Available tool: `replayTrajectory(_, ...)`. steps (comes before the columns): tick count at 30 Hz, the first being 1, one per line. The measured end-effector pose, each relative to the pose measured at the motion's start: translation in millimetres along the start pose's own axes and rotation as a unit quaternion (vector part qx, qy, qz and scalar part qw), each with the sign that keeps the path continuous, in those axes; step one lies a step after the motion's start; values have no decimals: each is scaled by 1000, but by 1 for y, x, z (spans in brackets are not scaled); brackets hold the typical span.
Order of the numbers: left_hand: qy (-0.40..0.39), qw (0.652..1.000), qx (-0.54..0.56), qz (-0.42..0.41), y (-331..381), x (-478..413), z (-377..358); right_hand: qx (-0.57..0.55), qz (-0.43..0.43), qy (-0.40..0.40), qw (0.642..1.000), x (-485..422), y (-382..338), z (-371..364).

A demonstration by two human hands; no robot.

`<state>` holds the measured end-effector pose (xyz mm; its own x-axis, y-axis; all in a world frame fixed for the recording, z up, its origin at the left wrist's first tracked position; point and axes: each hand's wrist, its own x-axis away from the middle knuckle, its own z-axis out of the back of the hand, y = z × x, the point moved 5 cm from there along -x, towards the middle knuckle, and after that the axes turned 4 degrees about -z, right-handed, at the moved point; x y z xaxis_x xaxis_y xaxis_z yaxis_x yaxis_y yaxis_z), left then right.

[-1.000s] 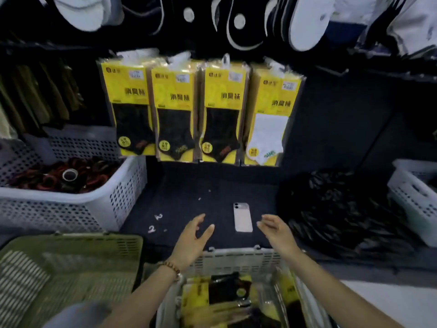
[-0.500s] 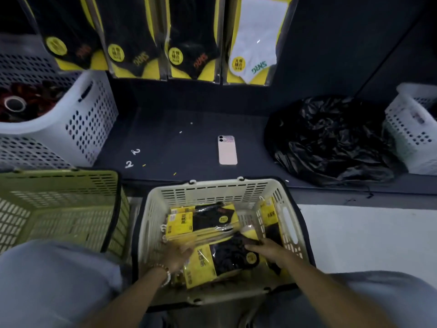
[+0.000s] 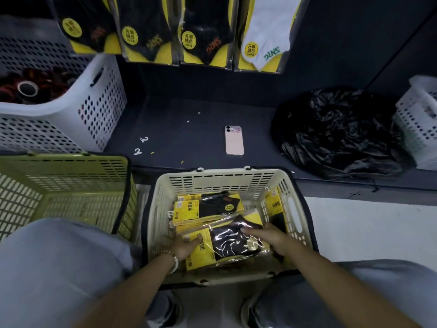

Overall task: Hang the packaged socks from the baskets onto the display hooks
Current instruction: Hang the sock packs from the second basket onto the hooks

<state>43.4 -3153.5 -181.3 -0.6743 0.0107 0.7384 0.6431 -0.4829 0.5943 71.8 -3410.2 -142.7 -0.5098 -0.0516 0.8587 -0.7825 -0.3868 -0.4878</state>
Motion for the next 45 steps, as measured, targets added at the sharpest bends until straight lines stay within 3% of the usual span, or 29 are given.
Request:
replayTrajectory(4,108,986,120,-39,38,17,19,-67,91,53,992,32,-48,18)
replayTrajectory(8,202,927,288,-128,96,41,66,-211,180,66,958,74,-95,39)
replayTrajectory(11,87,857,488,-139,139,61,81,-278,215,43,935,92,-120,40)
replayTrajectory(12,35,830,532,-166,157,70,83,-292,220,36,930,96,-127,38)
replayTrajectory(14,0,788,574,-224,189,85,92,-306,232,18,923,102,-139,33)
replayTrajectory(17,61,792,523,-309,226,109,117,-280,296,13,913,121,-165,34)
replayTrajectory(20,132,818,418,-371,257,134,140,-231,351,143,896,142,-195,52)
replayTrajectory(22,158,829,349,-407,278,147,148,-210,404,175,873,160,-222,59)
replayTrajectory(26,138,835,244,-474,317,168,148,-164,510,127,834,209,-272,52)
replayTrajectory(29,120,825,205,-513,342,181,144,-192,559,137,795,236,-289,56)
replayTrajectory(33,129,819,224,-512,367,191,141,-230,578,143,770,254,-293,71)
replayTrajectory(41,111,824,205,-517,408,186,125,-260,570,143,766,250,-294,109)
replayTrajectory(45,104,817,177,-539,427,187,133,-260,543,158,783,244,-298,141)
